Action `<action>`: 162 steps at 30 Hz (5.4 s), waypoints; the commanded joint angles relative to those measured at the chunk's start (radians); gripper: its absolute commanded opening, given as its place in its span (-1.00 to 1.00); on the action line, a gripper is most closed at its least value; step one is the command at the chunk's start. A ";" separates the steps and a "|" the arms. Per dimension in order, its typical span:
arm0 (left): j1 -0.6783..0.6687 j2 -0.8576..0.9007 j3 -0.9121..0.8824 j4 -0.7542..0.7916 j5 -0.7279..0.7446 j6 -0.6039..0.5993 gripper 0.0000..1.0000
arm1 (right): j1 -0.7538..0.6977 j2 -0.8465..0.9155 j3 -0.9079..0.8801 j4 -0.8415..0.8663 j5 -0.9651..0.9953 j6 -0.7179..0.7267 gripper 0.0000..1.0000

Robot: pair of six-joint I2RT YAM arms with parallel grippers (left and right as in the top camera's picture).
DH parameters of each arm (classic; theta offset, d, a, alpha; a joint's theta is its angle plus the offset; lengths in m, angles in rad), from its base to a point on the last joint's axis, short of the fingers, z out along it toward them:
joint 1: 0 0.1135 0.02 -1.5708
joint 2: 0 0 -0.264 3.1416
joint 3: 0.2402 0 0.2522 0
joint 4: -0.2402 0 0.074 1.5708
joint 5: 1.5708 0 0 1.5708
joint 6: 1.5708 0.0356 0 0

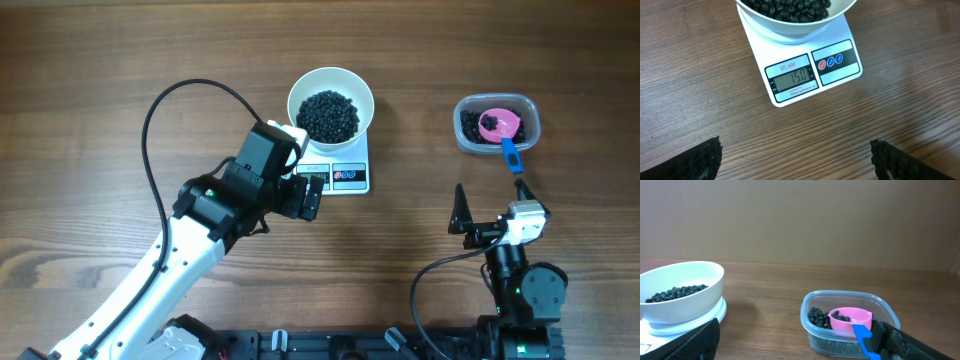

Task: Scoop item into bowl and weigh 150g on scale

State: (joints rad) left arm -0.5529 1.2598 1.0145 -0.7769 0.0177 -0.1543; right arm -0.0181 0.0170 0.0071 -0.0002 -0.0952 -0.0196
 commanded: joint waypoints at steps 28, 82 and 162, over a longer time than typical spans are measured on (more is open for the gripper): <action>0.340 -0.472 -0.175 0.031 -0.114 0.012 1.00 | 0.005 -0.013 -0.002 0.002 0.020 0.021 1.00; 0.571 -1.257 -0.723 0.321 0.046 -0.037 1.00 | 0.005 -0.013 -0.002 0.002 0.020 0.020 0.99; 0.533 -1.257 -1.009 0.701 0.056 0.043 1.00 | 0.005 -0.013 -0.002 0.002 0.020 0.020 0.99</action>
State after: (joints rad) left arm -0.0143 0.0135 0.0124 -0.0711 0.0769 -0.1318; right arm -0.0181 0.0135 0.0067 -0.0002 -0.0917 -0.0196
